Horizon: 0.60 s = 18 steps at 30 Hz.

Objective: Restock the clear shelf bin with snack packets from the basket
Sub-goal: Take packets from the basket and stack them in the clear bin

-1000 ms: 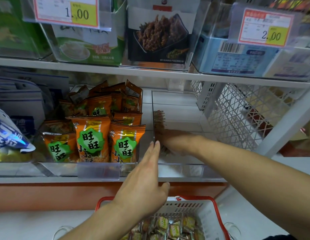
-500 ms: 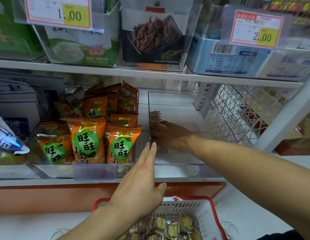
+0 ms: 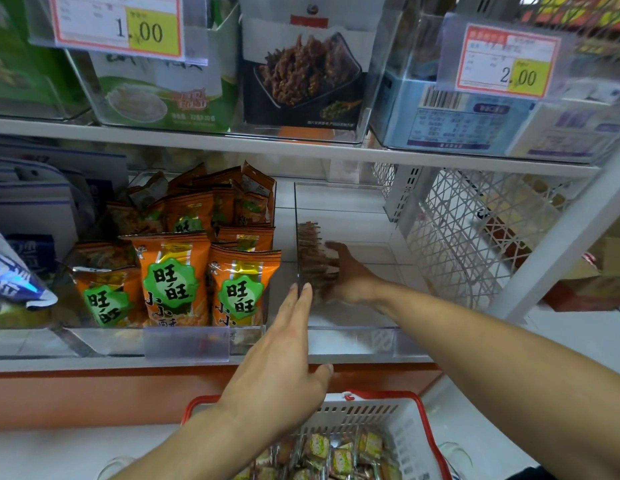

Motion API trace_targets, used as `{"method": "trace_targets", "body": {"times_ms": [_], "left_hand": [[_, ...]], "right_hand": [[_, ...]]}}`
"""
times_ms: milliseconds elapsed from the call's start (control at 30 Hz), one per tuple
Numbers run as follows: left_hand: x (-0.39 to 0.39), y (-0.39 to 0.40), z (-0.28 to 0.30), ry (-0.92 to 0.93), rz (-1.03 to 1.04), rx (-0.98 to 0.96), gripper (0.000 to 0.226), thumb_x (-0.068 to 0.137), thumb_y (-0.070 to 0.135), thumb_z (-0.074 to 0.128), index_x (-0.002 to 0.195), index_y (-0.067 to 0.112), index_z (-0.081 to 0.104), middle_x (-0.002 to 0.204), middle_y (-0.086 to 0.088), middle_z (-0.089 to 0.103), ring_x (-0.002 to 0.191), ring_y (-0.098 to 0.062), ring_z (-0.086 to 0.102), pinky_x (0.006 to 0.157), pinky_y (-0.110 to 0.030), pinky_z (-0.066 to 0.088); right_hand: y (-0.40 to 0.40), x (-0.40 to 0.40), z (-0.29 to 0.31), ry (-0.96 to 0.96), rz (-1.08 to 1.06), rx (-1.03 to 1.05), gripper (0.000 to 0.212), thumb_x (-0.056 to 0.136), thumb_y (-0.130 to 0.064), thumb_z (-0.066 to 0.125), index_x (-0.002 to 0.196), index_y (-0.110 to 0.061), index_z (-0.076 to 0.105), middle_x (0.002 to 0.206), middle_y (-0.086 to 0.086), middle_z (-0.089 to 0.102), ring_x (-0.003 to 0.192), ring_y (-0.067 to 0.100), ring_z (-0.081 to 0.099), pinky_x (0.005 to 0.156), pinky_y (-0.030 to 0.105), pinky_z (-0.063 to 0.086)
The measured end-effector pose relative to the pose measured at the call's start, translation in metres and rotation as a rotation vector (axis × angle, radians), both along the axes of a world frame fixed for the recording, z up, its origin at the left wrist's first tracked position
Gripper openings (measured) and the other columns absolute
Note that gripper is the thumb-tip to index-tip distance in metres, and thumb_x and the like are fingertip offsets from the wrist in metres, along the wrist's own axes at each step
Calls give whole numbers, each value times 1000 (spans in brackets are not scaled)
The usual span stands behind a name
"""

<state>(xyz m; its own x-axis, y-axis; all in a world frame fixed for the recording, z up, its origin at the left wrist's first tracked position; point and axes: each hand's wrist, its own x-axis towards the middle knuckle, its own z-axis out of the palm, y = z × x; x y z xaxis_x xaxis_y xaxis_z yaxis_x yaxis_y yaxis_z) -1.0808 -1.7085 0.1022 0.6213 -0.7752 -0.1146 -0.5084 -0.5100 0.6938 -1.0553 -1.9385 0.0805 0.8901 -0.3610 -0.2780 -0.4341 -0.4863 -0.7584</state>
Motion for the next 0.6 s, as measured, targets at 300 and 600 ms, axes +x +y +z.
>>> {"method": "trace_targets", "body": {"times_ms": [300,600], "left_hand": [[-3,-4,0,-22,7,101,111,91,41,69,156,44,-21,162,25,-31,114,-3,61,95,-23,47],[-3,-3,3,-49,7,160,113,89,42,69,154,45,-22,162,22,-34,80,3,55,83,-24,49]], "right_hand": [[32,24,0,-1,52,-289,77,92,-18,68,155,-10,23,151,14,44,133,29,49,99,26,42],[38,29,-4,-31,-161,-124,98,84,-26,77,159,-16,14,151,4,46,129,22,53,92,22,39]]}}
